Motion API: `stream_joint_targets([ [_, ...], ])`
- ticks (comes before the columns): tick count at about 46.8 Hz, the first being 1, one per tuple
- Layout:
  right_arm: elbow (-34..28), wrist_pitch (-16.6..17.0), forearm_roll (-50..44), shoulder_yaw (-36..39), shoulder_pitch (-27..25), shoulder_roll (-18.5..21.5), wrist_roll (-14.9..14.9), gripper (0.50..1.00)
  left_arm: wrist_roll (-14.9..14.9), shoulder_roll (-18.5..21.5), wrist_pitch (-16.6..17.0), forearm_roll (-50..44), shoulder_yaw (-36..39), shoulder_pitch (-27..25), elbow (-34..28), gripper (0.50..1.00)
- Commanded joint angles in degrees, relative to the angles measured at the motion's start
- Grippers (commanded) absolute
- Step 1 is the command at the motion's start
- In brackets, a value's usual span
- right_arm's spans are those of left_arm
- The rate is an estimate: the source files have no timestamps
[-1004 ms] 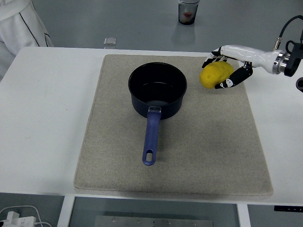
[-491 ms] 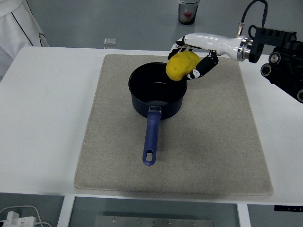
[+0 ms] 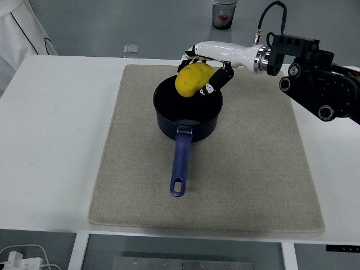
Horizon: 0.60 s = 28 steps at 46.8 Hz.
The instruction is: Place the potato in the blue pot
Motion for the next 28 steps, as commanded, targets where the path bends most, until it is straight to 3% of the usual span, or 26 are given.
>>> stream_joint_targets([
  [1, -0.1, 0.0, -0.2, -0.2, -0.5, 0.8, -0.1, 0.5, 0.0, 0.0, 0.0, 0.0, 0.0, 0.0, 0.0, 0.996],
  [15, -0.6, 0.0, -0.1, -0.3, -1.6, 1.9, -0.1, 0.5, 0.0, 0.0, 0.0, 0.0, 0.0, 0.0, 0.0, 0.996],
  [26, -0.5, 0.1, 0.0, -0.1, -2.3, 1.8, -0.1, 0.831, 0.0, 0.0, 0.0, 0.0, 0.0, 0.0, 0.0, 0.996],
  [28, -0.5, 0.2, 0.1, -0.1, -2.3, 1.8, -0.1, 0.86, 0.0, 0.0, 0.0, 0.0, 0.0, 0.0, 0.0, 0.996],
])
